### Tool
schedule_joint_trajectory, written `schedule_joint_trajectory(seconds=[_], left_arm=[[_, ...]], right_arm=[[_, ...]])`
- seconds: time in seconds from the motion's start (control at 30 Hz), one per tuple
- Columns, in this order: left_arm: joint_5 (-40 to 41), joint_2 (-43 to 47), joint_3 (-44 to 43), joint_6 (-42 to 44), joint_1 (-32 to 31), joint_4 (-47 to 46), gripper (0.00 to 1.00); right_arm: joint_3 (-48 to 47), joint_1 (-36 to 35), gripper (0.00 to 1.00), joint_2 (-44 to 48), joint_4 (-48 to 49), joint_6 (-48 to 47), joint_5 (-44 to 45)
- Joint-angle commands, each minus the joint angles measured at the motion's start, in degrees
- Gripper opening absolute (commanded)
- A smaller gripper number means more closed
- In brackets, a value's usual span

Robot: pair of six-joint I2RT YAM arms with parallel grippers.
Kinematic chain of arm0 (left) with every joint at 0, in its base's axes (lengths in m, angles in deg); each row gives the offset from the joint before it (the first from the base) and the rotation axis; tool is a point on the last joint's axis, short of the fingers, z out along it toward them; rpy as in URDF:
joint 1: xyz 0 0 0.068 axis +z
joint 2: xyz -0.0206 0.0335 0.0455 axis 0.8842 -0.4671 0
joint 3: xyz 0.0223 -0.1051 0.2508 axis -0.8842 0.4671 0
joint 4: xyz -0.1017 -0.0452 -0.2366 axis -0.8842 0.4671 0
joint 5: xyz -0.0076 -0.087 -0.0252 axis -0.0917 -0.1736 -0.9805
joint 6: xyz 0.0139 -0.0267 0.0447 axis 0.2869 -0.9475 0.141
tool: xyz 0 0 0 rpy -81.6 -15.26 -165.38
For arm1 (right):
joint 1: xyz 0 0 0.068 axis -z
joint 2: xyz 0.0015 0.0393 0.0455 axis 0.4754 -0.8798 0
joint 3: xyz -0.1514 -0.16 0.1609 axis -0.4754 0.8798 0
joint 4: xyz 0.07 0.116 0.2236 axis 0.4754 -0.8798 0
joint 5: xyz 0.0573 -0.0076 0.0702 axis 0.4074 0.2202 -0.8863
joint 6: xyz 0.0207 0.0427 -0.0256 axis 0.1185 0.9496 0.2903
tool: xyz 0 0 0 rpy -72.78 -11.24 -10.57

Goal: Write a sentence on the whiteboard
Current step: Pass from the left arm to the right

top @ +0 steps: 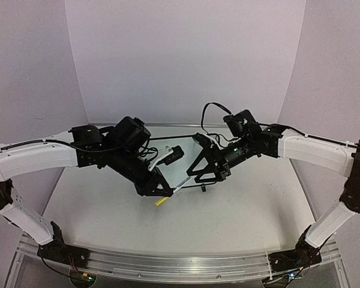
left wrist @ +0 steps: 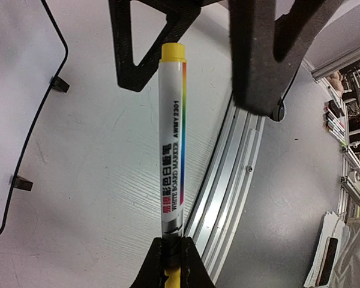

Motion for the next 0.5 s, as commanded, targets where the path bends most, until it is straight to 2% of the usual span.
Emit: schedule_joint_trajectory(seconds=[0.0,0.47], left_arm=[[-3.0,-2.6,-5.0,3.6,-1.3,1.6,0.00],[-4.9,-8.6,-10.1,6.2,-2.4,4.8,0.00]], right_arm=[[-0.6,-0.7,0.81,-1.3,0.4,0.4,-3.1],[1.6,-4.2,0.78,-4.2,0.7,-0.9,-6.3]])
